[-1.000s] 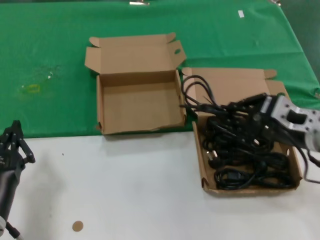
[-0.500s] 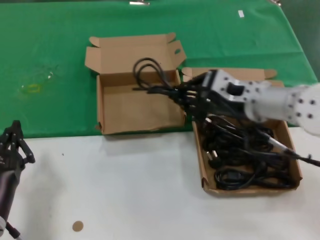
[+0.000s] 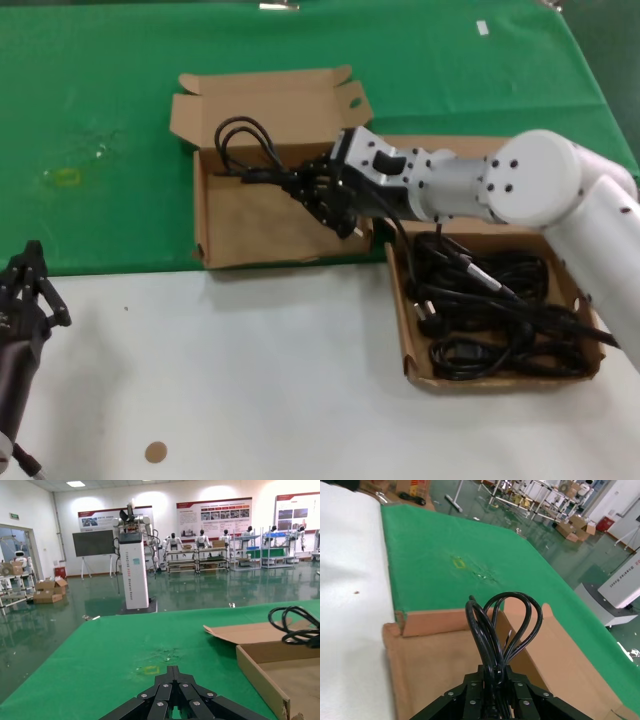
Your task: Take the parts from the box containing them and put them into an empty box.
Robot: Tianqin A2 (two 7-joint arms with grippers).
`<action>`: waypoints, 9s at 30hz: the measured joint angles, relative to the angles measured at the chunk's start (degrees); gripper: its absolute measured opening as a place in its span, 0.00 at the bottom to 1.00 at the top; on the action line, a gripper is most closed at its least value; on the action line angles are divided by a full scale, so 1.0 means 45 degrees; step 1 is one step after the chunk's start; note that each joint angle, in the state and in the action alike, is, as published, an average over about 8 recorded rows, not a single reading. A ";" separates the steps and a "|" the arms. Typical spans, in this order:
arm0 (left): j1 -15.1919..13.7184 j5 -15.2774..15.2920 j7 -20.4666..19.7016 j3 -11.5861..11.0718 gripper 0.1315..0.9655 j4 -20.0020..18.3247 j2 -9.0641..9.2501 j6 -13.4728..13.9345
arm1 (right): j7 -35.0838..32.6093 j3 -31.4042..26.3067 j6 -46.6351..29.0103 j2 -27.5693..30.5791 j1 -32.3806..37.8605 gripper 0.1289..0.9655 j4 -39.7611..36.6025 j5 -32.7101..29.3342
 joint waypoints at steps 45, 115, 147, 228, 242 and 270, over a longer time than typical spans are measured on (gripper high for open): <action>0.0000 0.0000 0.0000 0.0000 0.01 0.0000 0.0000 0.0000 | -0.1563 -0.0032 0.0937 -0.0758 0.1037 0.44 -0.2599 0.1037; 0.0000 -0.0003 0.0005 0.0000 1.00 0.0000 0.0000 0.0000 | -0.2504 0.5227 0.7974 0.0217 -0.9989 1.00 0.6385 0.7324; 0.0000 -0.0004 0.0004 -0.0001 1.00 0.0000 0.0000 0.0000 | -0.2606 0.5795 0.8735 0.0322 -1.1180 1.00 0.7356 0.8005; 0.0000 -0.0004 0.0005 -0.0001 1.00 0.0000 0.0000 0.0000 | -0.2606 0.5795 0.8735 0.0322 -1.1179 1.00 0.7356 0.8005; 0.0000 -0.0004 0.0005 -0.0001 1.00 0.0000 0.0000 0.0000 | -0.2606 0.5795 0.8735 0.0322 -1.1179 1.00 0.7356 0.8005; 0.0000 -0.0004 0.0005 -0.0001 1.00 0.0000 0.0000 0.0000 | -0.2606 0.5795 0.8735 0.0322 -1.1179 1.00 0.7356 0.8005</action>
